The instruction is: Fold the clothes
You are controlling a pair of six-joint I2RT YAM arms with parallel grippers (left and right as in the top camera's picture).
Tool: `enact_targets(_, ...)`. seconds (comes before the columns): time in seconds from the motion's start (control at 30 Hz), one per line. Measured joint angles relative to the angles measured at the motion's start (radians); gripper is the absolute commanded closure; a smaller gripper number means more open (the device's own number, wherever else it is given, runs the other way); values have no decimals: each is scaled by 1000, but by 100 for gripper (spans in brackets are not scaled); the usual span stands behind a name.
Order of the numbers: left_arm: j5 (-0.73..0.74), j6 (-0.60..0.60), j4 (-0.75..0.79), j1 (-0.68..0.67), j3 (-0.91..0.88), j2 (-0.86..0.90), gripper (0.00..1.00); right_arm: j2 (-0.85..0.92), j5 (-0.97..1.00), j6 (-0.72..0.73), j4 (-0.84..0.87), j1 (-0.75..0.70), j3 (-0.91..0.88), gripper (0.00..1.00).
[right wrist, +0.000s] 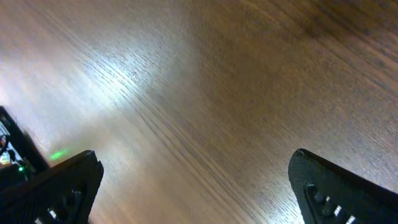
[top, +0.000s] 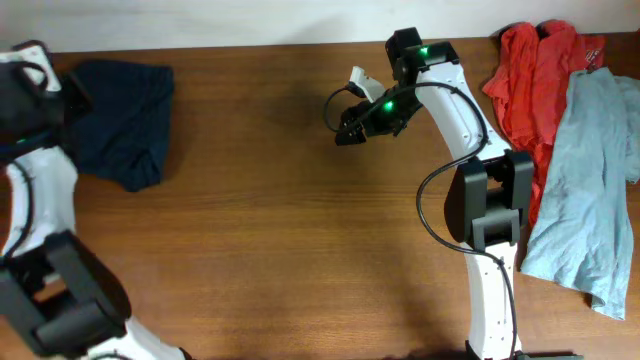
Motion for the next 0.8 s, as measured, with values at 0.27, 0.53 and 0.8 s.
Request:
enact_targets(0.27,-243,12,57,15,0,220,99,0,0,0,-6,0,0,1)
enact_targets(0.53,-344,-73,35,34,0,324,99,0,0,0,-24,0,0,1)
enact_targets(0.8,-435,-324,-72,32,17,372,99,0,0,0,-27,0,0,1)
